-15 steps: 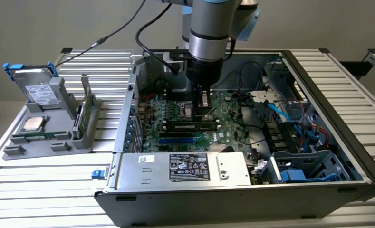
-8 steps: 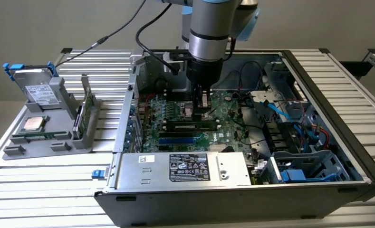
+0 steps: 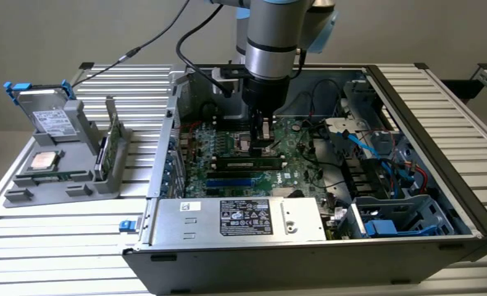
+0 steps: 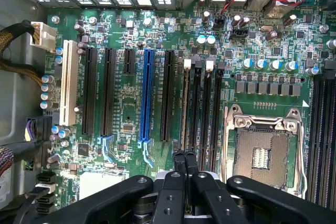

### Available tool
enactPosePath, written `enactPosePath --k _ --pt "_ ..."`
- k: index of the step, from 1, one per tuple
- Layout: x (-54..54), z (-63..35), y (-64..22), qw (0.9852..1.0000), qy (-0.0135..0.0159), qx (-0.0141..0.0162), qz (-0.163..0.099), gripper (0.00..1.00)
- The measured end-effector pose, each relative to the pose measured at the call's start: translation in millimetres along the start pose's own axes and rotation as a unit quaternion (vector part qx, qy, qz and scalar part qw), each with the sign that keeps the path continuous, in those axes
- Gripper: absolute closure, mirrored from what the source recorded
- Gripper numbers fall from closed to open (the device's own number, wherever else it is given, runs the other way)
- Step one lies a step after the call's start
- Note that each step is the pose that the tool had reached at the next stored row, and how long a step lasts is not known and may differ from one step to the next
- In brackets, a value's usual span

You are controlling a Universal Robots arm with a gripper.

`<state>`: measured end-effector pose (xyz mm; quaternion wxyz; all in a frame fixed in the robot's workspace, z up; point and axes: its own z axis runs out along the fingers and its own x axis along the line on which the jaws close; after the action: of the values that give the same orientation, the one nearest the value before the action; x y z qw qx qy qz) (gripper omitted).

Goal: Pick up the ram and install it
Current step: 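Press down the ram until it locks into place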

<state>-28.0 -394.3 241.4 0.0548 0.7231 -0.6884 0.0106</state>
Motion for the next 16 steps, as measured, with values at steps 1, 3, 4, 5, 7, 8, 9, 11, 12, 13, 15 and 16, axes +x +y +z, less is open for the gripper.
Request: enactPosePath --k 1,3,4,5,7,8,9,11,12,13,15,16 --pt "0.0 0.0 0.0 1.0 0.0 0.0 0.0 0.9" --pt "0.0 0.0 0.0 1.0 0.0 0.0 0.0 0.9" --pt "0.0 0.0 0.0 1.0 0.0 0.0 0.0 0.9" --pt "0.0 0.0 0.0 1.0 0.0 0.0 0.0 0.9" --pt "0.1 -0.1 -1.5 1.0 0.0001 0.0 0.0 0.9" --pt "0.2 -0.3 -4.2 1.0 0.0 0.0 0.0 0.9" --pt "0.4 -0.5 -7.8 1.0 0.0001 0.0 0.0 0.9" --pt "0.8 -0.9 -15.0 1.0 0.0 0.0 0.0 0.9" --pt "1.0 -1.1 -18.6 1.0 0.0 0.0 0.0 0.9" --pt "1.1 -1.3 -21.4 1.0 0.0 0.0 0.0 0.9" --pt "1.3 -1.5 -25.7 1.0 0.0 0.0 0.0 0.9" --pt "1.4 -1.6 -26.7 1.0 0.0 0.0 0.0 0.9"
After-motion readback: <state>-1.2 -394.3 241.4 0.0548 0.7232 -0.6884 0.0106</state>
